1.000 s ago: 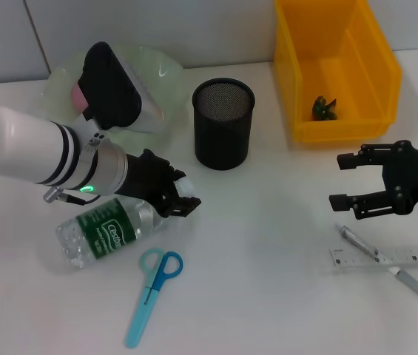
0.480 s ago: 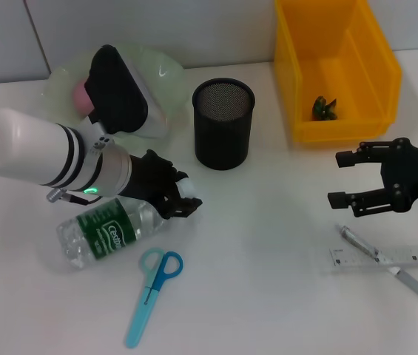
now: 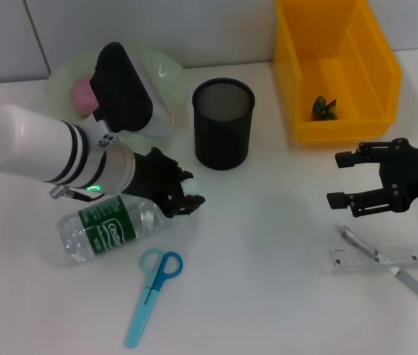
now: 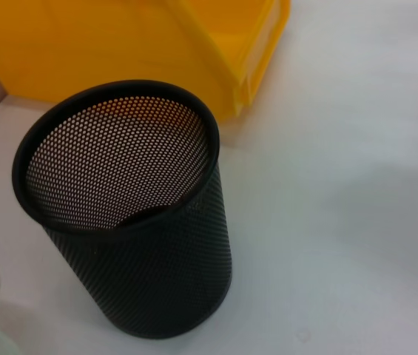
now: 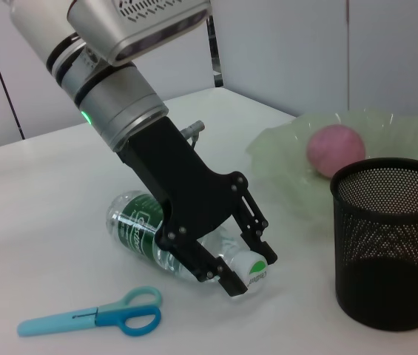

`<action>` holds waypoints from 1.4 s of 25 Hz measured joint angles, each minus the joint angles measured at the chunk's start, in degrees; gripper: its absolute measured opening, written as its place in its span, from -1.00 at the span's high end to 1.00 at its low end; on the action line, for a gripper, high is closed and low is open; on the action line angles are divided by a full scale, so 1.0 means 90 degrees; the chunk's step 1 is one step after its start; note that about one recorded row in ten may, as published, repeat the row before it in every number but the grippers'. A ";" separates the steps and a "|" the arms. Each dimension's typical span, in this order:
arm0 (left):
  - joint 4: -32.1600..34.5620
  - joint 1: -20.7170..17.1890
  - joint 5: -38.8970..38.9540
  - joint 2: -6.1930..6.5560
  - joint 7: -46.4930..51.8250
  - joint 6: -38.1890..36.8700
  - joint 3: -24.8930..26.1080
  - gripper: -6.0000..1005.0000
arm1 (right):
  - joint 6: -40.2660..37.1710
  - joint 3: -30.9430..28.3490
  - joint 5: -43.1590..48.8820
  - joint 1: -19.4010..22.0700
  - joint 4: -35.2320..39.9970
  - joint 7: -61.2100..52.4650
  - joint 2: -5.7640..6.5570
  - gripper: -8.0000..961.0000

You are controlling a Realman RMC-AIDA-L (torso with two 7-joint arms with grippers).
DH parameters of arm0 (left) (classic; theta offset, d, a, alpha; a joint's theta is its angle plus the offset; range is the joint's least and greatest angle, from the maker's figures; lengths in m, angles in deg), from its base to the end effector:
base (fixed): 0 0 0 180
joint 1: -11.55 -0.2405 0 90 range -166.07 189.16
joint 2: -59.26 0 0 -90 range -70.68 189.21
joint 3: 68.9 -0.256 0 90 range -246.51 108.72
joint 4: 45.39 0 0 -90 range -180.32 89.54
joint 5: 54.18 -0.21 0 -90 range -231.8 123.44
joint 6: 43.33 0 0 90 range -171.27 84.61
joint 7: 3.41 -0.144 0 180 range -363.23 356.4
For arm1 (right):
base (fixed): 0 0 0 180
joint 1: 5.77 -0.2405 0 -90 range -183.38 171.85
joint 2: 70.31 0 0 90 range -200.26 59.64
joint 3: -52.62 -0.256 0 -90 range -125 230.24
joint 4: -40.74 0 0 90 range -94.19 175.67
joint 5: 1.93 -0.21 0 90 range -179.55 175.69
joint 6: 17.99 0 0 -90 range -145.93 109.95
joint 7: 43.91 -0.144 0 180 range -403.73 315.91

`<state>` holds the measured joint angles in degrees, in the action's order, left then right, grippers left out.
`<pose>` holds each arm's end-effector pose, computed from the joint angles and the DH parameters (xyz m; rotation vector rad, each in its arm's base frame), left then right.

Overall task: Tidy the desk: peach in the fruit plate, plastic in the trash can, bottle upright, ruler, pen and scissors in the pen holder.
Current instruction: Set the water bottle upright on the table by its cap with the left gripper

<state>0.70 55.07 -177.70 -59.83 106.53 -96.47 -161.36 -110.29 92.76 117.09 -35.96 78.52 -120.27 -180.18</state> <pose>-0.1714 0.3905 -0.0964 -2.8202 -0.2302 0.2005 0.2949 0.3350 0.0581 -2.7788 0.4913 0.4399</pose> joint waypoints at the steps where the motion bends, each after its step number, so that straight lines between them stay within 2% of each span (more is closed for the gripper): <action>1: 0.0020 0.0005 0.0001 0.0000 -0.0008 -0.0016 0.0005 0.14 | 0.0001 0.0001 0.0001 -0.0003 0.0001 0.0000 0.0000 -0.72; 5: 0.0105 -0.0002 0.0013 0.0000 0.0011 -0.0040 0.0009 0.13 | 0.0003 -0.0010 0.0004 -0.0007 0.0002 -0.0002 0.0002 -0.72; 9: 0.0781 -0.0230 0.0132 0.0012 0.0107 -0.0285 0.0043 0.12 | 0.0003 -0.0032 0.0008 -0.0007 0.0038 -0.0002 -0.0003 -0.72; 12: 0.0928 -0.0292 0.0142 0.0020 0.0149 -0.0307 0.0041 0.12 | 0.0002 -0.0036 0.0008 -0.0006 0.0055 -0.0002 -0.0014 -0.72; 19: 0.1793 -0.0706 0.0143 0.0040 0.0279 -0.0372 0.0063 0.10 | -0.0007 -0.0056 0.0008 -0.0004 0.0087 -0.0003 -0.0019 -0.72; 23: 0.2027 -0.0820 0.0143 0.0044 0.0347 -0.0374 0.0085 0.10 | -0.0003 -0.0052 0.0008 -0.0004 0.0134 -0.0003 -0.0022 -0.72; 29: 0.2695 -0.1266 0.0149 0.0048 0.0375 -0.0372 0.0217 0.09 | -0.0054 -0.0060 0.0002 -0.0008 0.0168 -0.0003 -0.0029 -0.72; 35: 0.3015 -0.1510 0.0261 0.0044 0.0357 -0.0329 0.0270 0.08 | -0.0057 -0.0060 -0.0013 -0.0011 0.0181 -0.0003 -0.0037 -0.72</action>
<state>27.83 41.48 -175.35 -59.44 109.75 -99.43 -158.93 -110.80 92.22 116.97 -36.06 80.14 -120.29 -180.51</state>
